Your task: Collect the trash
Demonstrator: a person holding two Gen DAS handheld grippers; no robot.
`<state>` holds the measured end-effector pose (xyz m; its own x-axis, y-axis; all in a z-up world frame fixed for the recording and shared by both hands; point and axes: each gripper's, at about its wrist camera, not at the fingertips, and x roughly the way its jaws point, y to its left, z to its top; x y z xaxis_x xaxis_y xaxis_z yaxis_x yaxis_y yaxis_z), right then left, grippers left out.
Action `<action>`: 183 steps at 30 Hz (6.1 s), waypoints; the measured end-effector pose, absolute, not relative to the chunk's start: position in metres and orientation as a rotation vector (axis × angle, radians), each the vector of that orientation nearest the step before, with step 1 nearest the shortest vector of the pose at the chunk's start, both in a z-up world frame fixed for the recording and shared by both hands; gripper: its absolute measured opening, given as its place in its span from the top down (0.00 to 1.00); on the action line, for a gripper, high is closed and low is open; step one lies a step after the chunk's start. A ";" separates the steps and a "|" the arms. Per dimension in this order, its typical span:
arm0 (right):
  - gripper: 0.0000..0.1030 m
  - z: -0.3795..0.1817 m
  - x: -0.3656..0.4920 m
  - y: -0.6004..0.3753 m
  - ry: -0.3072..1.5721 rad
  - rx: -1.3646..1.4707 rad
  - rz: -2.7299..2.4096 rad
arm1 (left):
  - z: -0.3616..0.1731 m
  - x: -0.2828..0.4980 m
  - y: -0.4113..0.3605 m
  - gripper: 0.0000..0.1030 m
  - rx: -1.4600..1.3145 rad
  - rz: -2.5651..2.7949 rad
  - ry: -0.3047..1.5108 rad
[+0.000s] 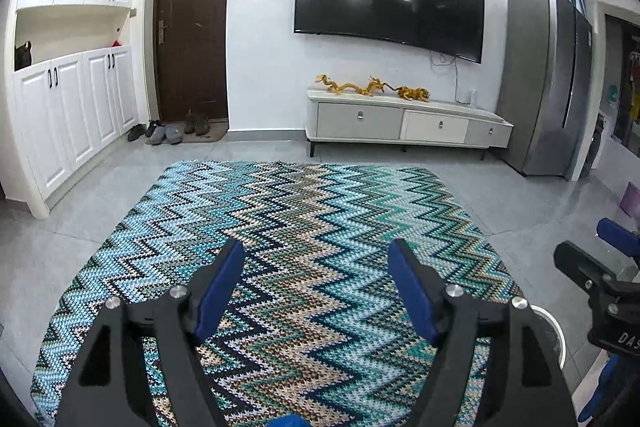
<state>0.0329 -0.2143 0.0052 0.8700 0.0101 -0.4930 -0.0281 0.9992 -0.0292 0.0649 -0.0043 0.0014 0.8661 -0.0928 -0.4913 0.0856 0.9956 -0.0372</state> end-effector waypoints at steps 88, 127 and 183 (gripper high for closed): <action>0.03 -0.011 0.005 -0.295 0.497 0.071 -0.205 | -0.009 0.045 -0.038 0.00 0.073 -0.075 0.484; 0.03 -0.015 0.004 -0.294 0.515 0.053 -0.214 | -0.017 0.049 -0.036 0.00 0.075 -0.083 0.553; 0.02 -0.021 0.009 -0.292 0.540 0.022 -0.229 | -0.017 0.051 -0.031 0.00 0.069 -0.062 0.581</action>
